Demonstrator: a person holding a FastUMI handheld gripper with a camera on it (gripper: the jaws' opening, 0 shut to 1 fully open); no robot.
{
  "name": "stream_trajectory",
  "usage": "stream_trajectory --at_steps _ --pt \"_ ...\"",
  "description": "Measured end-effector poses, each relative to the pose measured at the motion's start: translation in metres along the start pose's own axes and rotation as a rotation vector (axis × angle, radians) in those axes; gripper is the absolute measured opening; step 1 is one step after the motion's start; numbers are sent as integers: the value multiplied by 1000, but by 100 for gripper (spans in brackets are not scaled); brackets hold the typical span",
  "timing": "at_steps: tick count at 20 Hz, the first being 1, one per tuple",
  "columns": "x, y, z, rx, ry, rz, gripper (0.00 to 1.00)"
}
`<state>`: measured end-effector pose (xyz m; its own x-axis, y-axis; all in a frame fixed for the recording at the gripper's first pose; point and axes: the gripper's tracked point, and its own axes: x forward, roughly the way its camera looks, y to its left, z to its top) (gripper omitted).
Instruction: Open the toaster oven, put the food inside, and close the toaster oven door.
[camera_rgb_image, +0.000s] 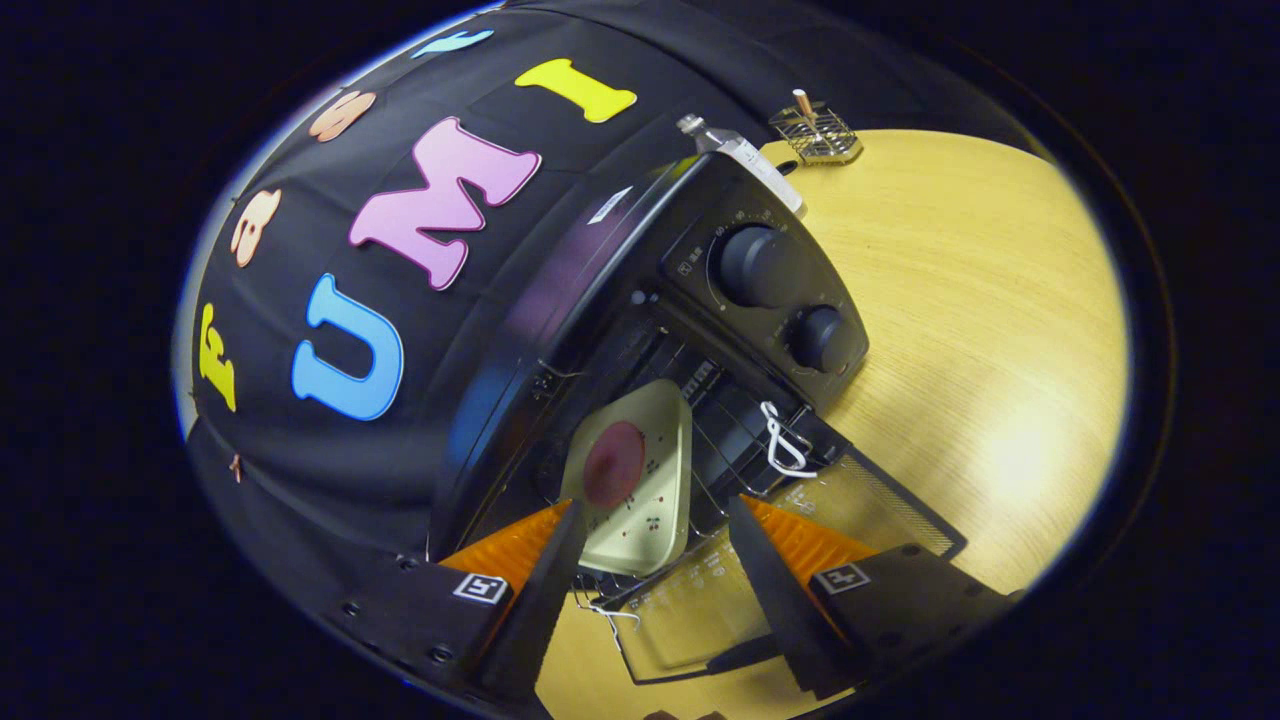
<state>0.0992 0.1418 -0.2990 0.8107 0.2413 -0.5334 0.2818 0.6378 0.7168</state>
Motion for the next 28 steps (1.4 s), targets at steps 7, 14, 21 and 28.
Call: stream_trajectory --at_steps 7,14,21,28 --pt "-76 -15 -35 -387 49 -5 98" --pt "-99 -83 -80 -596 211 -181 99" --pt "-69 -117 -91 -731 259 -294 99" --pt "-40 -118 -96 -748 284 -339 99"
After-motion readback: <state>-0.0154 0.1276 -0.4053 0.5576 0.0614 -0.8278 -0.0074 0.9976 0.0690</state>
